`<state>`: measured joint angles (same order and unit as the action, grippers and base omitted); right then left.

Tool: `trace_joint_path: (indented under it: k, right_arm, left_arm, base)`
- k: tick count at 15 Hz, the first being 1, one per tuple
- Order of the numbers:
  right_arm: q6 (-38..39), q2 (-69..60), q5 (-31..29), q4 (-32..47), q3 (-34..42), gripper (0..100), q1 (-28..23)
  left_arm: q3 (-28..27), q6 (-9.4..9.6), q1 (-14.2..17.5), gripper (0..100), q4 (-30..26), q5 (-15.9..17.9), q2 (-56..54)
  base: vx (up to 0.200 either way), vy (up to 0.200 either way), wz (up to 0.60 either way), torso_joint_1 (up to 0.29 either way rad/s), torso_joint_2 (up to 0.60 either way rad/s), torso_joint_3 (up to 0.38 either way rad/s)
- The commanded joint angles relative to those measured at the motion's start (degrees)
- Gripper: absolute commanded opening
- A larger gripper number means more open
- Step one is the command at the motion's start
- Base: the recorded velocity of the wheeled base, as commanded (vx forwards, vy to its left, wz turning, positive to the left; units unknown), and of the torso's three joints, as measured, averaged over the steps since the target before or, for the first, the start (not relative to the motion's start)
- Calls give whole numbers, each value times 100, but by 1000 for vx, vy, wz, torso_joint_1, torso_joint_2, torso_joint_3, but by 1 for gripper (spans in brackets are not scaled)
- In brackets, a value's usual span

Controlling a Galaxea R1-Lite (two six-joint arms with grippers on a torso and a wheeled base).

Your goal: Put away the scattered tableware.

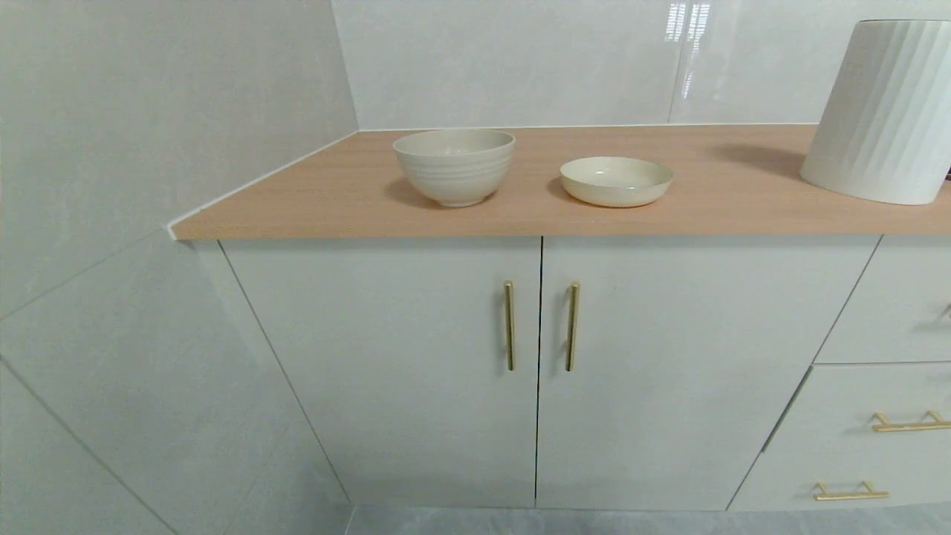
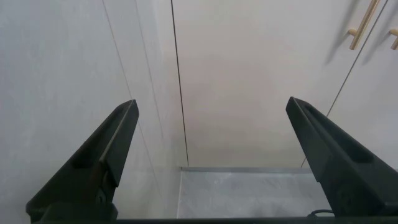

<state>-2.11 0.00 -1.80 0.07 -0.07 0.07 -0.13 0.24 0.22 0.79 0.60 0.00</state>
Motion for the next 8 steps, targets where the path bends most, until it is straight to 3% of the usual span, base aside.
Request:
trace_joint_path:
  k: [1, 3, 5, 6, 8]
  right_arm:
    - [-185, 79, 13, -7, -10, 100, 10]
    - [-281, 308, 66, -16, -10, 100, 1]
    - [395, 1037, 242, -113, -1206, 100, 133]
    - [923, 1942, 664, -25, -2172, 100, 353]
    - [598, 3208, 1385, -16, -2612, 100, 520]
  left_arm:
    - [-4, 2, 4, 100, 0, 2, 0]
    - [-4, 2, 4, 100, 9, 2, 0]
    - [-4, 2, 4, 100, 0, -7, 0]
    - [-4, 2, 4, 100, 0, 2, 0]
    - [-4, 2, 4, 100, 9, 2, 0]
  base:
    - [0, 0, 0, 0, 0, 0]
    - [0, 0, 0, 0, 0, 0]
    - [0, 0, 0, 0, 0, 0]
    - [0, 0, 0, 0, 0, 0]
    - [0, 0, 0, 0, 0, 0]
